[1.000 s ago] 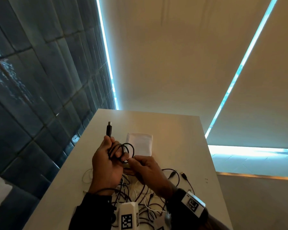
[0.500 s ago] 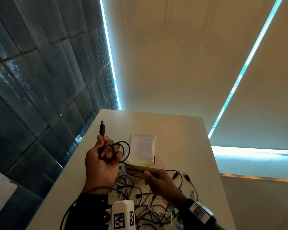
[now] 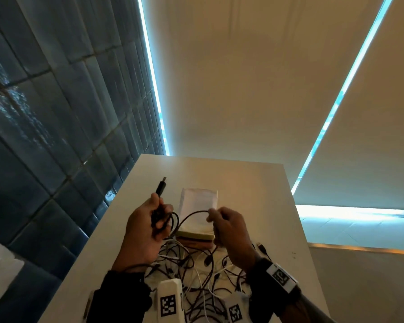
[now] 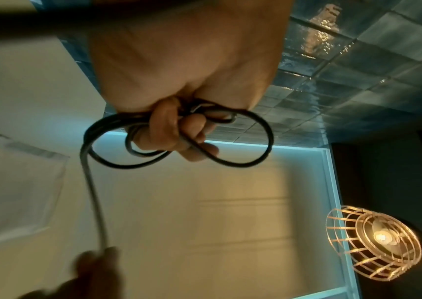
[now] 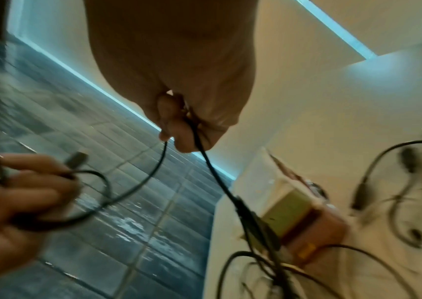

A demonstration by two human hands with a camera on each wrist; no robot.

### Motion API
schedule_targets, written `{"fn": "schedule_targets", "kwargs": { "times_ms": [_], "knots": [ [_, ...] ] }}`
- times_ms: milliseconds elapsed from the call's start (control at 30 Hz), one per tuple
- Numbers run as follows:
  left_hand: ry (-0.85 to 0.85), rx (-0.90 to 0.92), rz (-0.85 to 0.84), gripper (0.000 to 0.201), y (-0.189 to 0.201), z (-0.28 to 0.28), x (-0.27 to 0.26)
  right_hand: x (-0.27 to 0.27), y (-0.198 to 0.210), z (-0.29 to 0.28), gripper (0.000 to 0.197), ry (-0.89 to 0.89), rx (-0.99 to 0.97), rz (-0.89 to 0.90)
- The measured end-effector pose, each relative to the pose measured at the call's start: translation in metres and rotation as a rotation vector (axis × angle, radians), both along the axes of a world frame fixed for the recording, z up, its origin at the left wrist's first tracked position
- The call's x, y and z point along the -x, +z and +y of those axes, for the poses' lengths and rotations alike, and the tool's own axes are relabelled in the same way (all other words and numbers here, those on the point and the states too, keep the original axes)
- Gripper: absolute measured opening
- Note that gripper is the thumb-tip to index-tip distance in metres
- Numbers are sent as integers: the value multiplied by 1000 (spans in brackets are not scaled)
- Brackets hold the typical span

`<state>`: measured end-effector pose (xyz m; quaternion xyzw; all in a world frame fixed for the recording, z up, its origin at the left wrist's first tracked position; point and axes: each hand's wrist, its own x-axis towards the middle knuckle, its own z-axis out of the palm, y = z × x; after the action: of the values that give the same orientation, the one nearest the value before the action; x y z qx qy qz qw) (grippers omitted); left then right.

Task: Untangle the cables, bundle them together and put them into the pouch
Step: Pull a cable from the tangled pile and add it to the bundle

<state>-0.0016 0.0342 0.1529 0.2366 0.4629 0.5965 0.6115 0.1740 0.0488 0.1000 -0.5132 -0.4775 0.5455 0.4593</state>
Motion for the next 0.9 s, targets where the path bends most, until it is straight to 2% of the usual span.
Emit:
{"fn": "schedule_targets", "kwargs": {
  "times_ms": [100,167,233,300,400,433,667,800,900],
  "knots": [
    [-55,46,204,28,-1,-3,-8,12,26,2,30,-3,-100,12],
    [-79,70,314,31,-2,-4,-12,21,39,-2,28,66,-183,39],
    [-50,103,380,34,-4,-5,-15,28,45,-9,23,148,-294,-13],
    [-13,105,286,35,-6,-6,-16,33,44,-18,20,240,-387,-99],
    [-8,71,-44,36,-3,-6,-19,33,41,-29,20,325,-407,-106],
    [2,70,-108,35,-2,-6,-20,32,40,-31,21,330,-419,-117],
    [13,57,-166,29,-5,-8,-30,29,26,-33,14,339,-352,-98],
    [-19,-26,-240,25,-5,-8,-31,27,27,-33,13,387,-306,-57],
    [-22,-75,-302,23,-5,-8,-30,27,26,-37,12,418,-238,73]
  ]
}}
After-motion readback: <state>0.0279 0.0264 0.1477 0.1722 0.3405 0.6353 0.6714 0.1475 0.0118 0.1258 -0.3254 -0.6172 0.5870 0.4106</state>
